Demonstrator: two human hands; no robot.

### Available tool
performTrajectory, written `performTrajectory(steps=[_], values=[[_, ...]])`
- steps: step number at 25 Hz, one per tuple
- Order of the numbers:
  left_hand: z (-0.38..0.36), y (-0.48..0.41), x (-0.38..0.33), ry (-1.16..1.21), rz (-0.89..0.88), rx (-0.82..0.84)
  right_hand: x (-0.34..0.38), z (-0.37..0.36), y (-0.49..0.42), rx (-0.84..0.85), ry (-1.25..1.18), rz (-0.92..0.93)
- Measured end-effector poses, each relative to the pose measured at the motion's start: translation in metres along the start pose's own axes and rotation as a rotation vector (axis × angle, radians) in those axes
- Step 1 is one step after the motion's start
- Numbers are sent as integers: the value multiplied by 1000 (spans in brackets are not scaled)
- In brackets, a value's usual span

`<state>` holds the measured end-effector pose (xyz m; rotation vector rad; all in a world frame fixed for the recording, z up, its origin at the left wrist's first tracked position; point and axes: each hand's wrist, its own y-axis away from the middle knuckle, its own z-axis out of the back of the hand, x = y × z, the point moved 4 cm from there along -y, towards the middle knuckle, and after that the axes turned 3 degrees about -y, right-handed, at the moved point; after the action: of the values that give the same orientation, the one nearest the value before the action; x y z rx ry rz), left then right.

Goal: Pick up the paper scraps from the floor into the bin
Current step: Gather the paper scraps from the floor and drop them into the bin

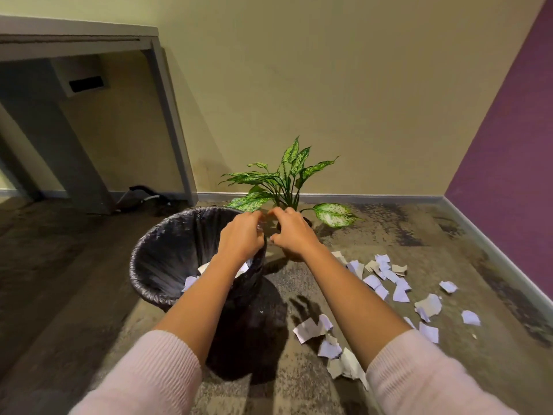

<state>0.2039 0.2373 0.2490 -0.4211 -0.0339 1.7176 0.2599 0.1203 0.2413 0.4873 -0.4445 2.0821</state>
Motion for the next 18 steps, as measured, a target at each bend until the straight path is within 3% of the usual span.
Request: performTrajectory(steps=[5, 8, 13, 18], values=[[-51, 9, -68, 53, -190, 45, -83, 8, 36, 25, 32, -148], [-104, 27, -94, 14, -256, 256, -137, -6, 65, 81, 48, -259], [-196, 69, -98, -131, -173, 693, -216, -38, 116, 240, 82, -423], [-249, 114, -106, -262, -148, 888, -276, -66, 161, 342, 82, -552]])
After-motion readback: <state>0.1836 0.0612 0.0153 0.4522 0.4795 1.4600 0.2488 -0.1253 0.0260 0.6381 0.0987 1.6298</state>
